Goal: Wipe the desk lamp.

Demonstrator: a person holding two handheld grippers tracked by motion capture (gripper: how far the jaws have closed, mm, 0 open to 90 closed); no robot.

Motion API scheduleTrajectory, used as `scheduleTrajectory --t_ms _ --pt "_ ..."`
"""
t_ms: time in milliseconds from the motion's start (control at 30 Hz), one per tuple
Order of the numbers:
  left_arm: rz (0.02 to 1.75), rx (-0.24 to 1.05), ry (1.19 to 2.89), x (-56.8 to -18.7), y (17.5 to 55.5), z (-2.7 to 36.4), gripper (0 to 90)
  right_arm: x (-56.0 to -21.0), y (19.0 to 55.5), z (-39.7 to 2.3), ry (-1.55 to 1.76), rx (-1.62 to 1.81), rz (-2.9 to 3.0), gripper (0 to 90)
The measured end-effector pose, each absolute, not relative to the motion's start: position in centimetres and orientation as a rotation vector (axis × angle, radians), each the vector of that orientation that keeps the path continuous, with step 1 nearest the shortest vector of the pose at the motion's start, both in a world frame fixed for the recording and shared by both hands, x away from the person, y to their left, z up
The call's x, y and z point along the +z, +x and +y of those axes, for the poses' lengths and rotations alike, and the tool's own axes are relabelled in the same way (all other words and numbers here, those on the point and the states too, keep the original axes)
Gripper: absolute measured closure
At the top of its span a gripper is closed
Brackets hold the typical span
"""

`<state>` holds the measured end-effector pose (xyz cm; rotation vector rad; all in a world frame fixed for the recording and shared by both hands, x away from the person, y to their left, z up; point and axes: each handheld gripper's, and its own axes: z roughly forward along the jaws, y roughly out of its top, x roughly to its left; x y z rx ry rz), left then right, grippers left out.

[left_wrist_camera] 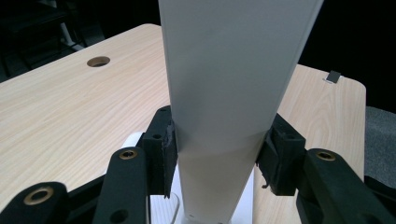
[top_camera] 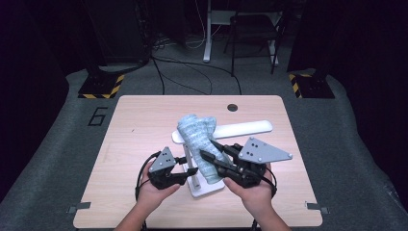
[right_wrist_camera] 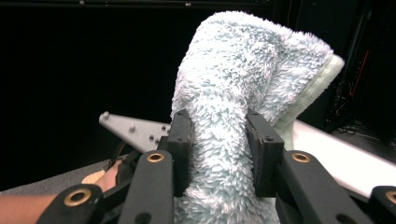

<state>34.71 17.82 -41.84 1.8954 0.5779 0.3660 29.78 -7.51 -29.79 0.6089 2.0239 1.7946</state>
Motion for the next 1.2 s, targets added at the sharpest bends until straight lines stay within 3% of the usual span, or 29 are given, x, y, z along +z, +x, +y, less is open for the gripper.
scheduleTrajectory --t_ms 467,1200 --pt "0.586 0.367 1.922 -41.6 35.2 18.2 53.0 -33.3 28.6 -9.4 0.656 1.763 2.032 67.0" --pt "0.633 0.378 1.885 -41.7 36.9 19.3 53.0 -33.7 26.6 -9.8 0.629 1.622 2.001 67.1"
